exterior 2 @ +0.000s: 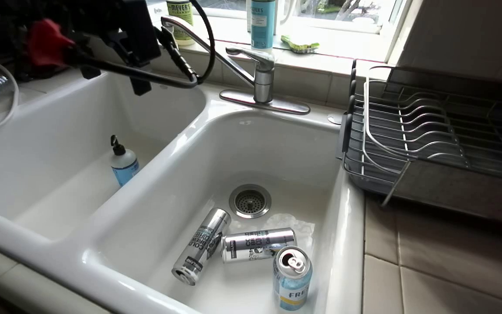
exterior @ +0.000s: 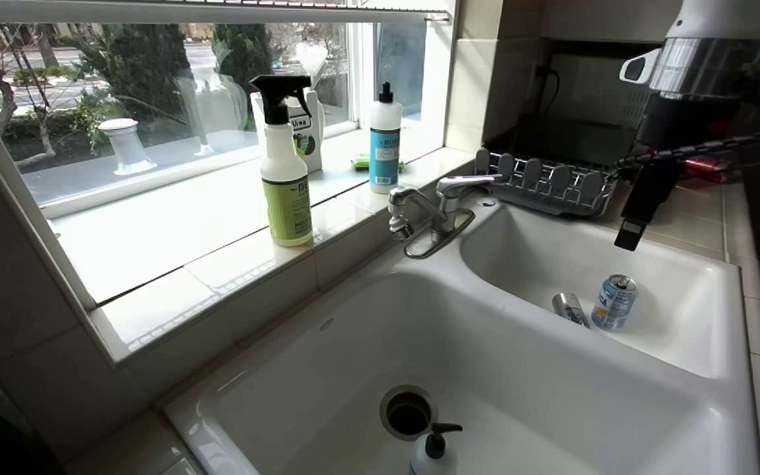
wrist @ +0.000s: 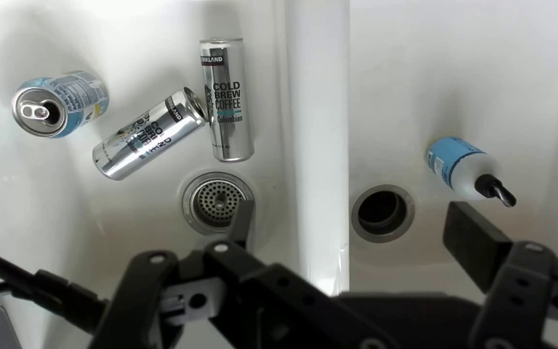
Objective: Remove the bottle from the sink and put it on the window sill
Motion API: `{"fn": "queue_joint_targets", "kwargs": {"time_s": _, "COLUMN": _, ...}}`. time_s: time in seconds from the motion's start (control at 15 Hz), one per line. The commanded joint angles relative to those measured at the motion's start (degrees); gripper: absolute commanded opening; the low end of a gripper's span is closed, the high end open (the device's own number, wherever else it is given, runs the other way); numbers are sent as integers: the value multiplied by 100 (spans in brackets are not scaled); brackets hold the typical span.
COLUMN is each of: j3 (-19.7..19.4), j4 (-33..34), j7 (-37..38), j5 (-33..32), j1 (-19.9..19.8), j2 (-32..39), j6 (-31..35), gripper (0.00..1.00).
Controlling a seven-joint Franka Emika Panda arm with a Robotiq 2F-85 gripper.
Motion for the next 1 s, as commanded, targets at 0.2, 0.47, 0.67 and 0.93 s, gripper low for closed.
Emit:
{"fn": "queue_joint_targets", "kwargs": {"time_s": 0.2, "j3": 568, "j4": 569, "j7": -325, "j5": -205, "j1": 555, "j2": 978, "j6": -41, "gripper": 100}}
{"fn": "queue_joint_targets", "kwargs": {"time_s": 0.47, "j3": 949, "j4": 809, "j7": -635, "j5": -374, "j1": 969, "j2": 1773, "j6": 291, "gripper": 100}}
{"fn": "queue_joint_targets", "kwargs": {"time_s": 0.67, "j3": 1097, "j4": 900, "j7": -994, "j5": -433, "j1": 1182, "j2": 2453, "j6": 896, "gripper": 100}}
{"fn": "queue_joint_targets", "kwargs": {"time_s": 0.93, "j3": 1170, "j4": 1065, "j7": -1469, "j5": -373, "j1": 1308, "j2": 3265, "j6": 1594, "gripper": 100}}
